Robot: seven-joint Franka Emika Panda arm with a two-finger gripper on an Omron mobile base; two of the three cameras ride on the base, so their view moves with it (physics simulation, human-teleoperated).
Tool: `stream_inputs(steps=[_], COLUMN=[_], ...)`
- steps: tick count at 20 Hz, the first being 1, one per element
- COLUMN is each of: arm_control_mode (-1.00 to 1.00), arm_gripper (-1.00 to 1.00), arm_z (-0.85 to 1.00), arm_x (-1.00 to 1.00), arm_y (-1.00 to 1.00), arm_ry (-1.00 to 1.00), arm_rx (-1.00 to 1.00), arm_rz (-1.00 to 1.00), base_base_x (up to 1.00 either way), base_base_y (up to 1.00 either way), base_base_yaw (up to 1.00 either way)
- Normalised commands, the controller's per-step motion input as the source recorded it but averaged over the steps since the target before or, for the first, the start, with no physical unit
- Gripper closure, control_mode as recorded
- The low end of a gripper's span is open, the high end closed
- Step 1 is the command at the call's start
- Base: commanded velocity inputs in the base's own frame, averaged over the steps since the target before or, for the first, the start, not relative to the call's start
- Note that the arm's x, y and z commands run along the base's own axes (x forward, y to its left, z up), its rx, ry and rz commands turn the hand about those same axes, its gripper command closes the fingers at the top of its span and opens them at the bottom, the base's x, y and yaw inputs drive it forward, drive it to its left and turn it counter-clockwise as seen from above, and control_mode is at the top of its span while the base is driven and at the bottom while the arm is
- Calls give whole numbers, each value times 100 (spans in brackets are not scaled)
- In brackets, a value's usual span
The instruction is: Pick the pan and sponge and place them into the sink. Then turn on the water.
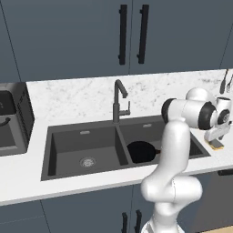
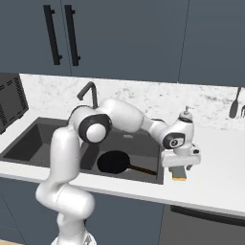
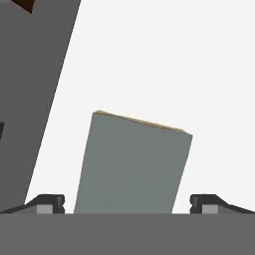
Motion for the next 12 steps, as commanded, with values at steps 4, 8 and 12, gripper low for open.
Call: stream_inputs(steps=[4, 8, 12], arm_control_mode=[-100, -100, -100], arm_gripper=[-100, -100, -100], arm_z=[-23, -26, -25], arm_x=[13, 9, 6], arm_y=[0, 0, 0], arm_ry=[11, 9, 6], arm_rx=[4, 5, 4], arm_rz=[-4, -5, -6], base_base_x=[0, 0, 0], base_base_y=[0, 0, 0], base_base_yaw=[0, 0, 0])
